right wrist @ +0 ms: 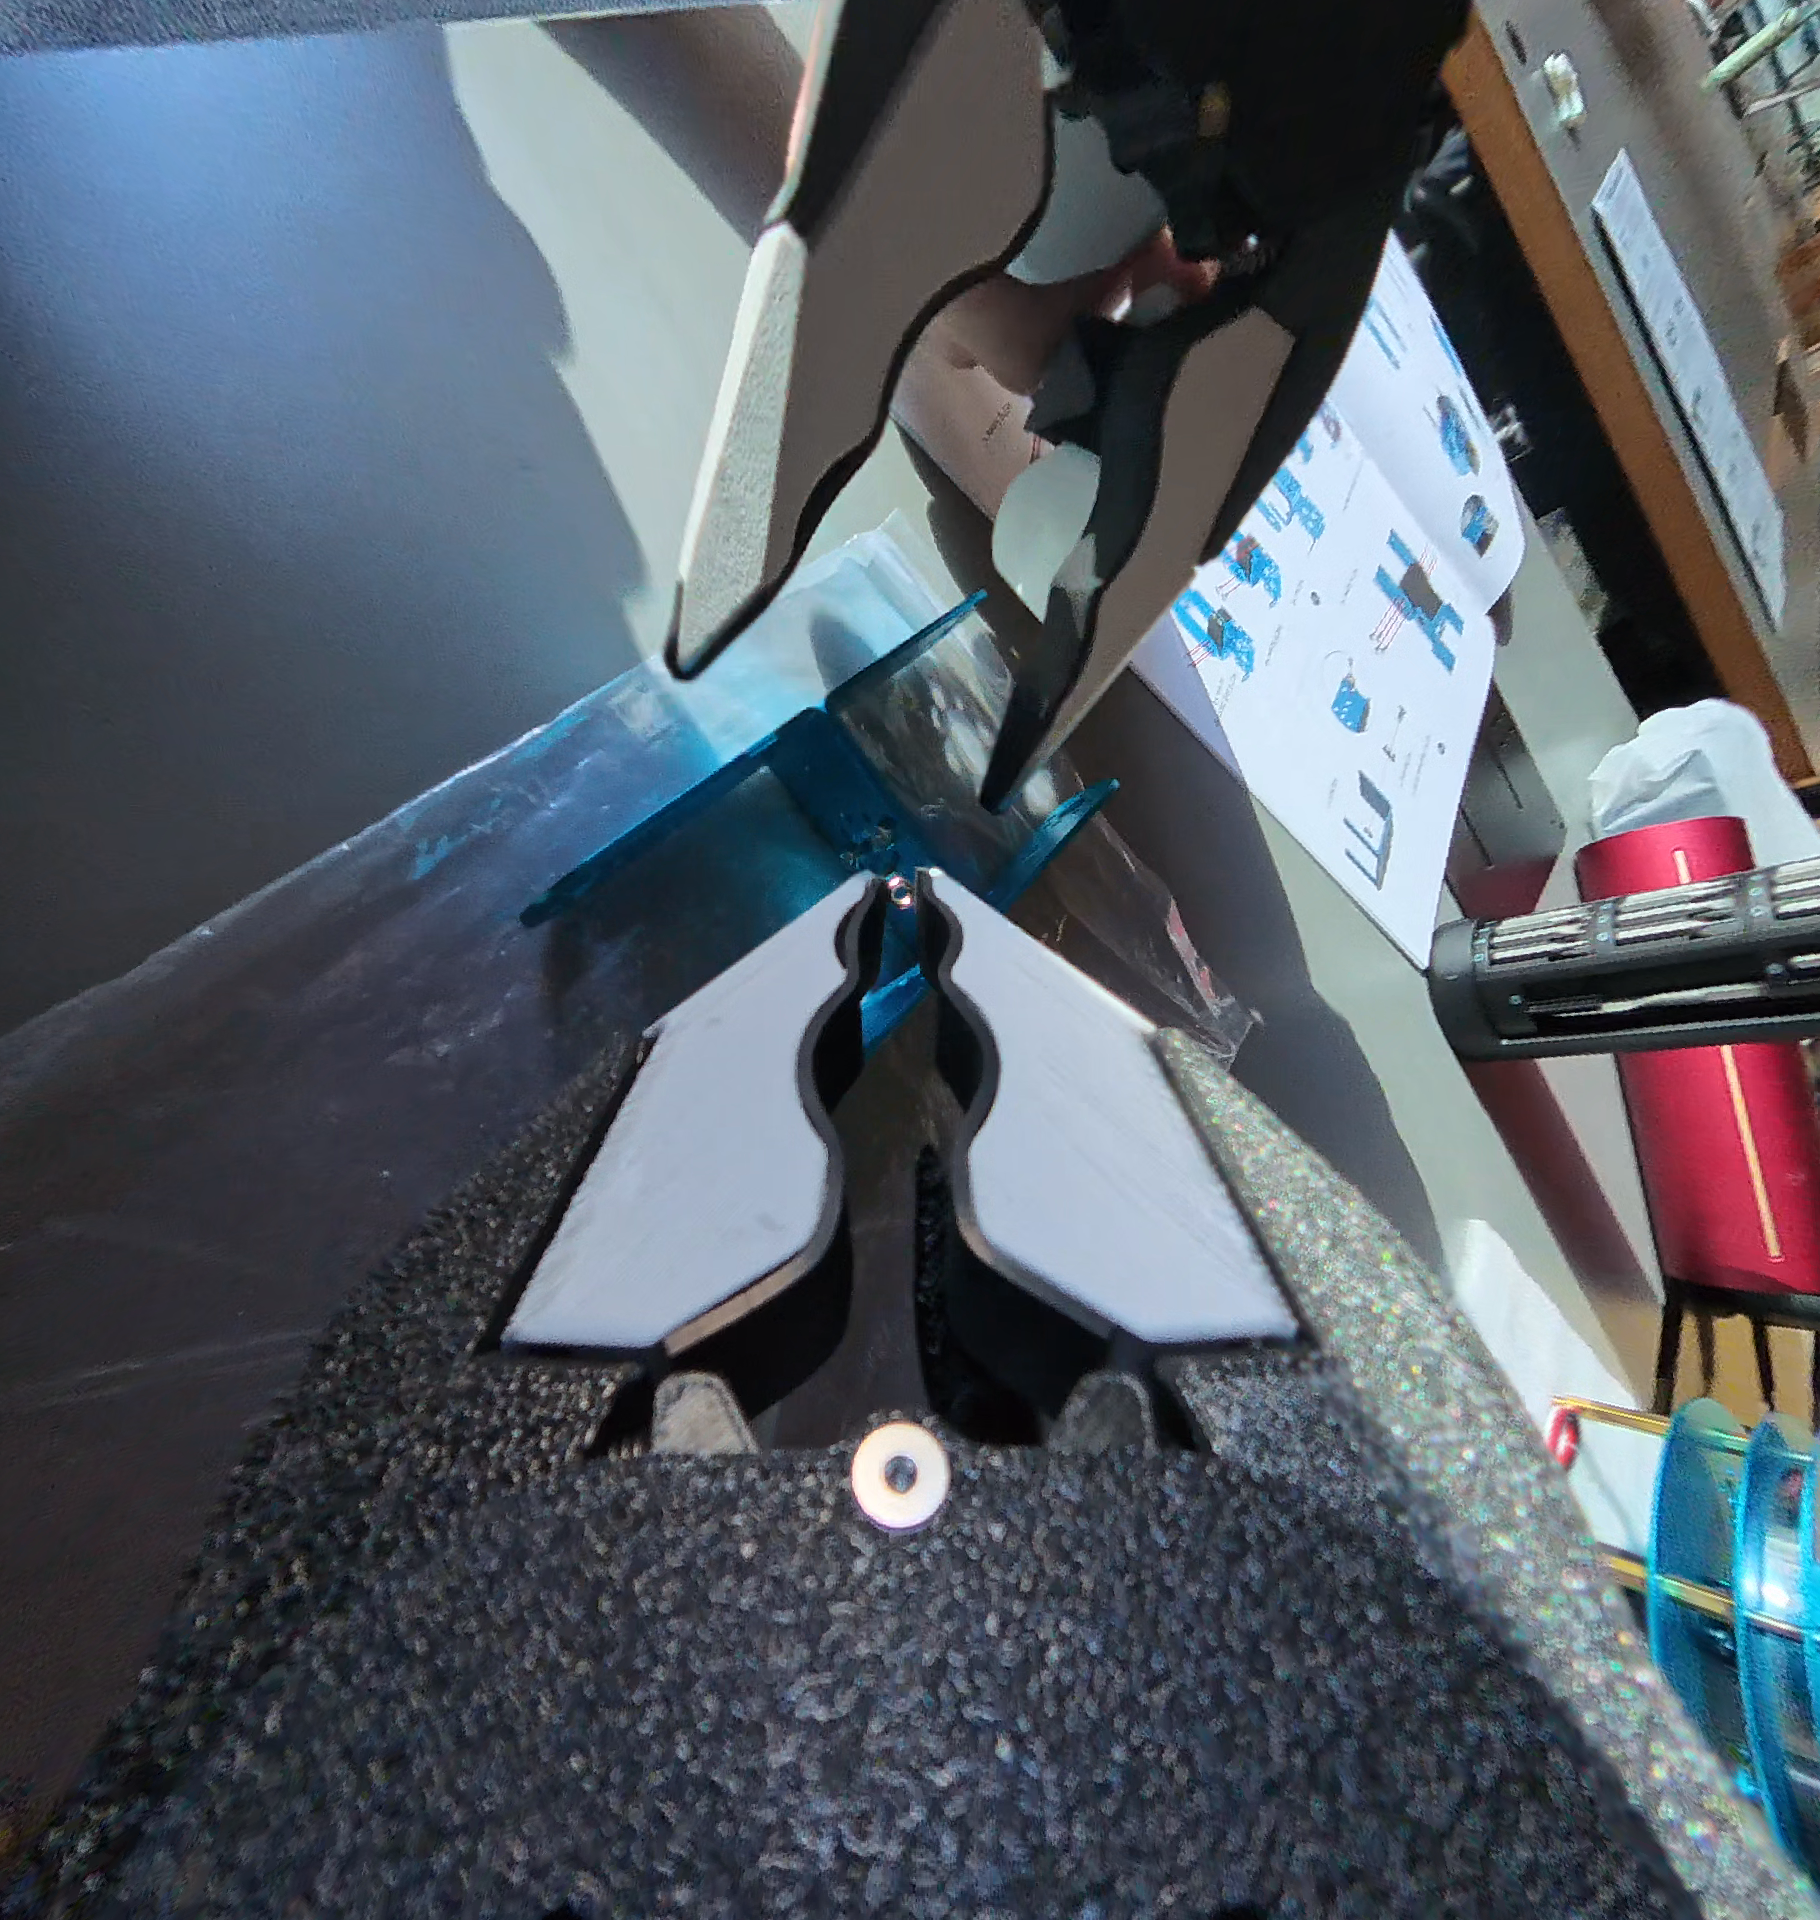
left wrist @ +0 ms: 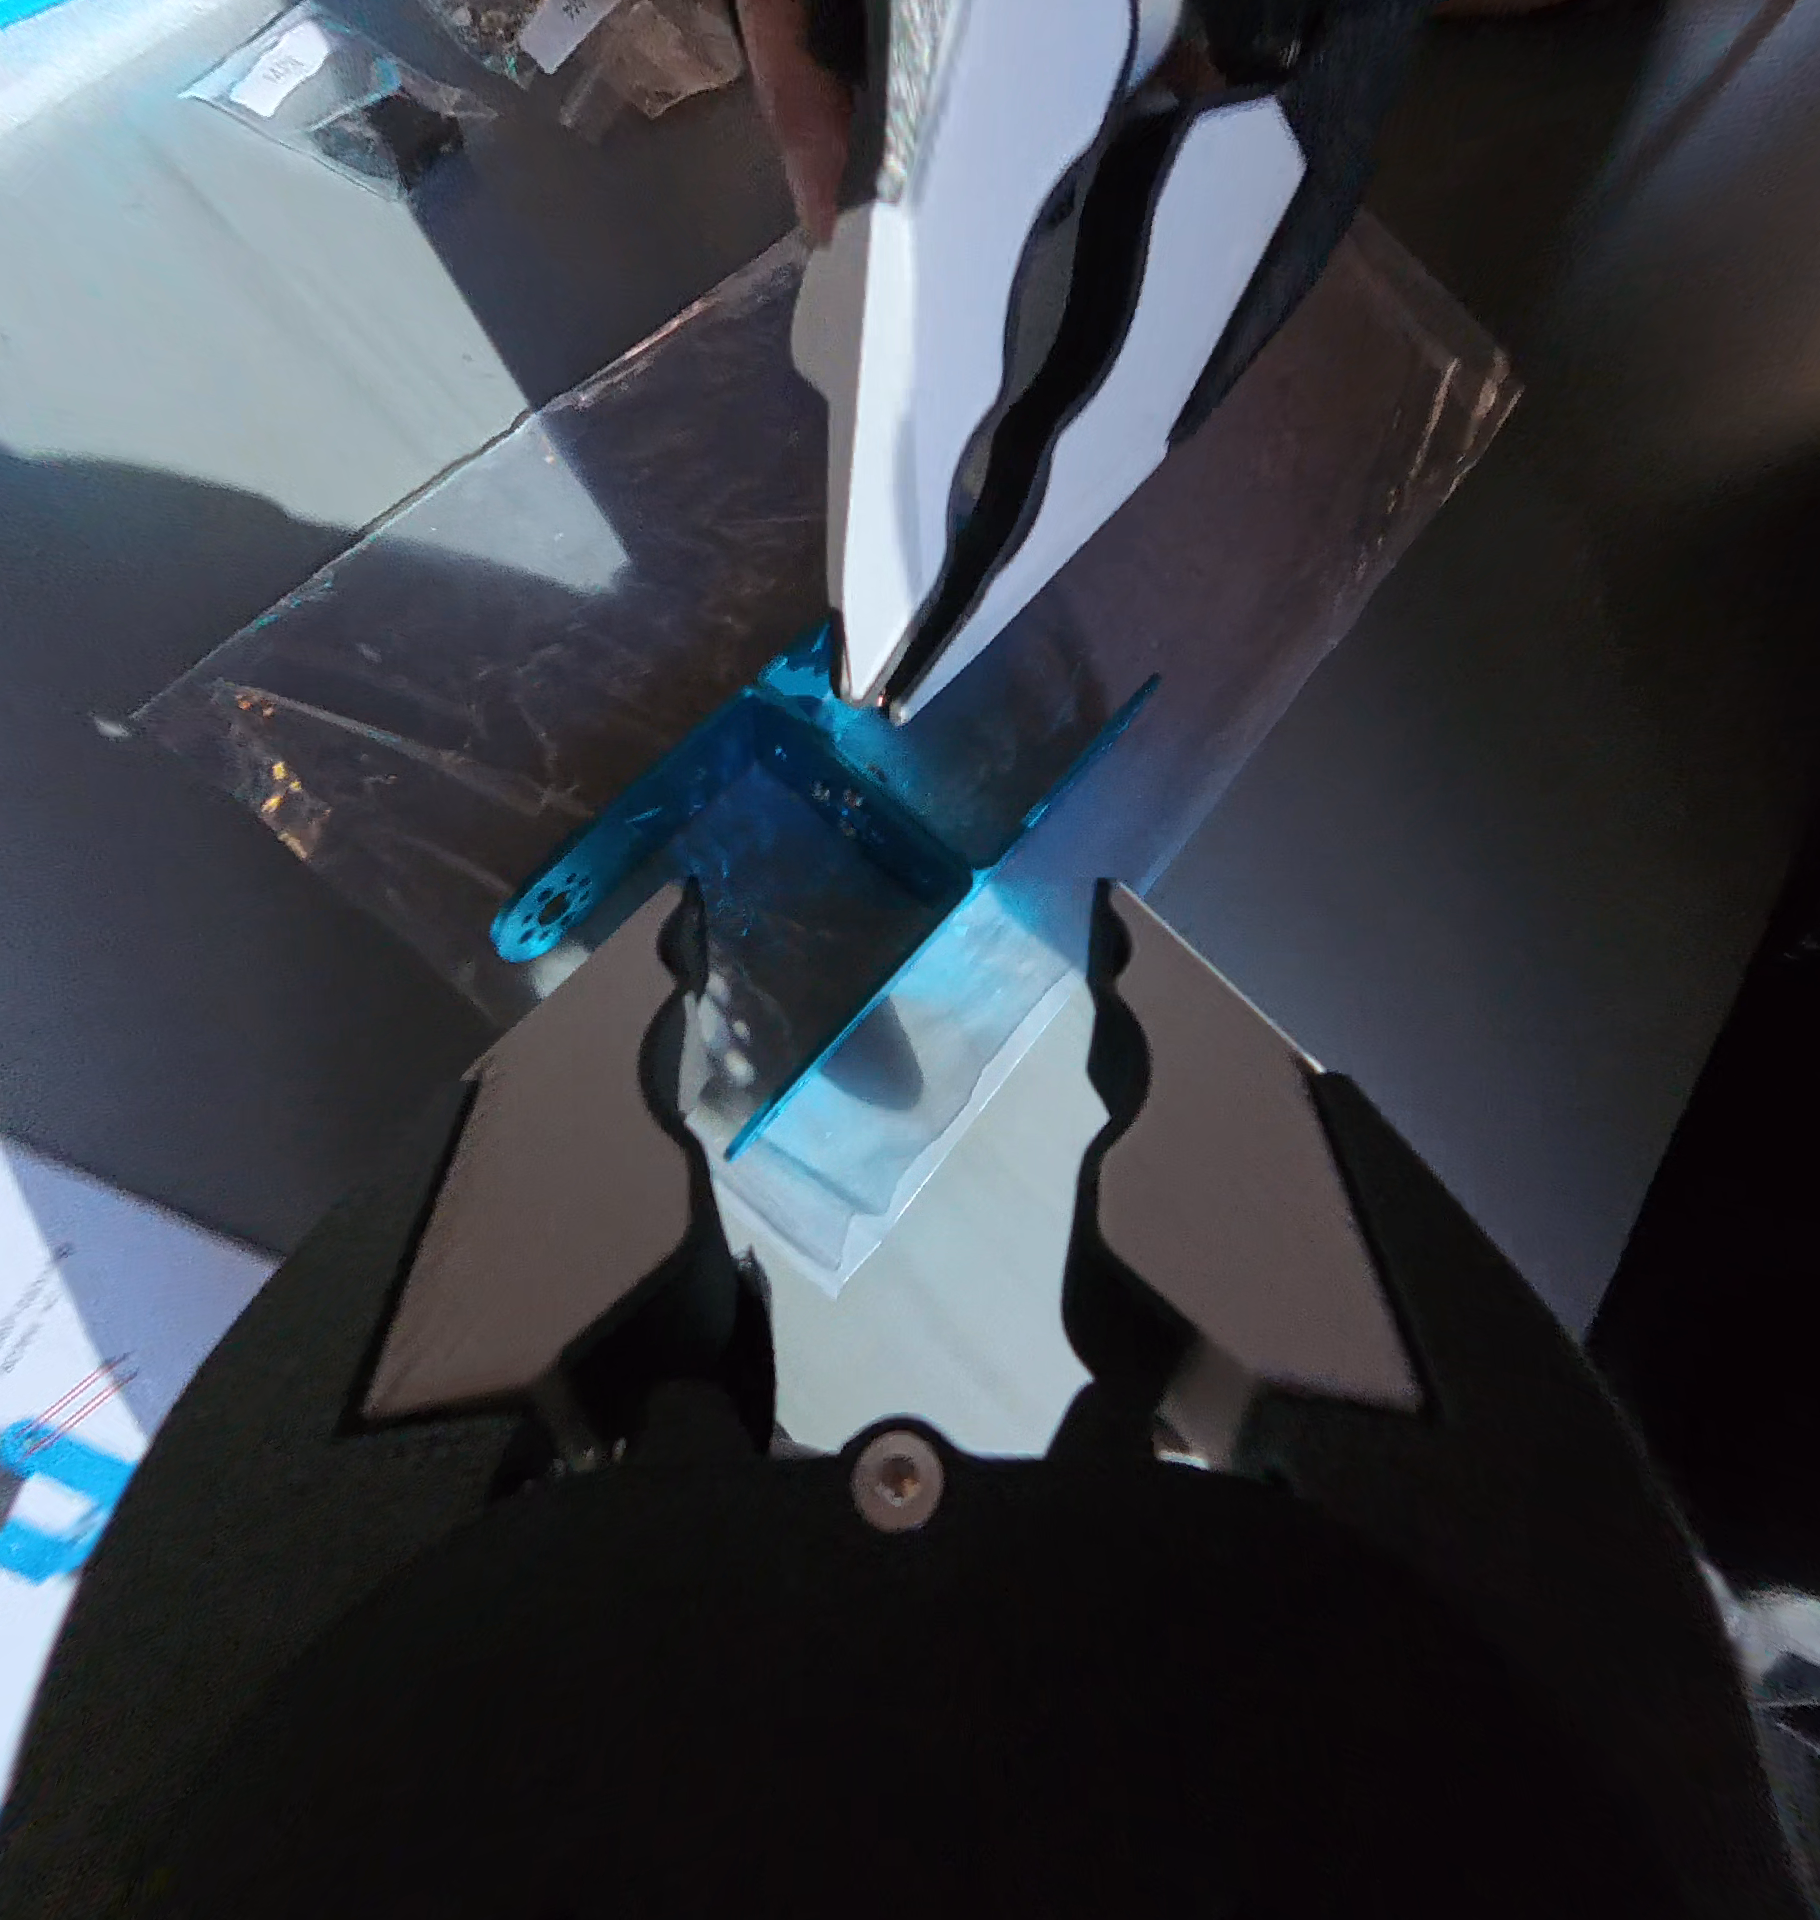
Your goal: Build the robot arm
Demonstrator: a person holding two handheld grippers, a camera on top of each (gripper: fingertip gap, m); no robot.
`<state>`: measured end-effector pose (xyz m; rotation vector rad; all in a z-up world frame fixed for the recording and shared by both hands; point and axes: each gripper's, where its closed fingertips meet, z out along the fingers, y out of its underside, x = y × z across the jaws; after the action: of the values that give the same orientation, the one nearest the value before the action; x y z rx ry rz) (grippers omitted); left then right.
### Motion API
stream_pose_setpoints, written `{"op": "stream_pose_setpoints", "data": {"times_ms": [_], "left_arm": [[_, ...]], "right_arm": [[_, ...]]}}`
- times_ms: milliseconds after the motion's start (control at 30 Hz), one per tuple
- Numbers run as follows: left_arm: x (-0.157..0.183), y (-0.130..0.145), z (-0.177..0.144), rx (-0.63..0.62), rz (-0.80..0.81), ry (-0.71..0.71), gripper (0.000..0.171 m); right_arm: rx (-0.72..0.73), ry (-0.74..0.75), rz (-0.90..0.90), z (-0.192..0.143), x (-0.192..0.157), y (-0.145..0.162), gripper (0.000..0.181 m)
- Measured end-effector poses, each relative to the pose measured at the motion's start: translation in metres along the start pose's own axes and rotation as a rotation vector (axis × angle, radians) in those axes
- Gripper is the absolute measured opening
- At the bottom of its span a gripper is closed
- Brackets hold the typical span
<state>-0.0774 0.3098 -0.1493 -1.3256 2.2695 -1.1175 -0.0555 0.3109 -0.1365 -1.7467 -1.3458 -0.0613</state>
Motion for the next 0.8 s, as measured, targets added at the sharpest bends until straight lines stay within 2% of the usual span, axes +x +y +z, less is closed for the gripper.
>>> {"op": "stream_pose_setpoints", "data": {"times_ms": [67, 300, 633, 700, 800], "left_arm": [[0.005, -0.006, 0.003, 0.036, -0.014, 0.039, 0.078], [0.015, -0.011, 0.007, 0.063, -0.024, 0.062, 0.078], [0.023, -0.015, 0.006, 0.091, -0.023, 0.08, 0.075], [0.026, -0.021, 0.002, 0.127, -0.011, 0.103, 0.074], [0.024, -0.017, 0.002, 0.094, -0.017, 0.106, 0.074]], "right_arm": [[0.0, 0.023, -0.044, 0.001, -0.003, 0.0, 0.005], [0.0, 0.245, -0.241, 0.0, 0.004, -0.004, 0.004], [0.092, 0.336, -0.361, -0.002, 0.0, -0.009, 0.005], [0.094, 0.334, -0.377, -0.003, -0.002, -0.009, 0.004], [0.09, 0.32, -0.353, -0.001, -0.004, -0.005, 0.005]]}}
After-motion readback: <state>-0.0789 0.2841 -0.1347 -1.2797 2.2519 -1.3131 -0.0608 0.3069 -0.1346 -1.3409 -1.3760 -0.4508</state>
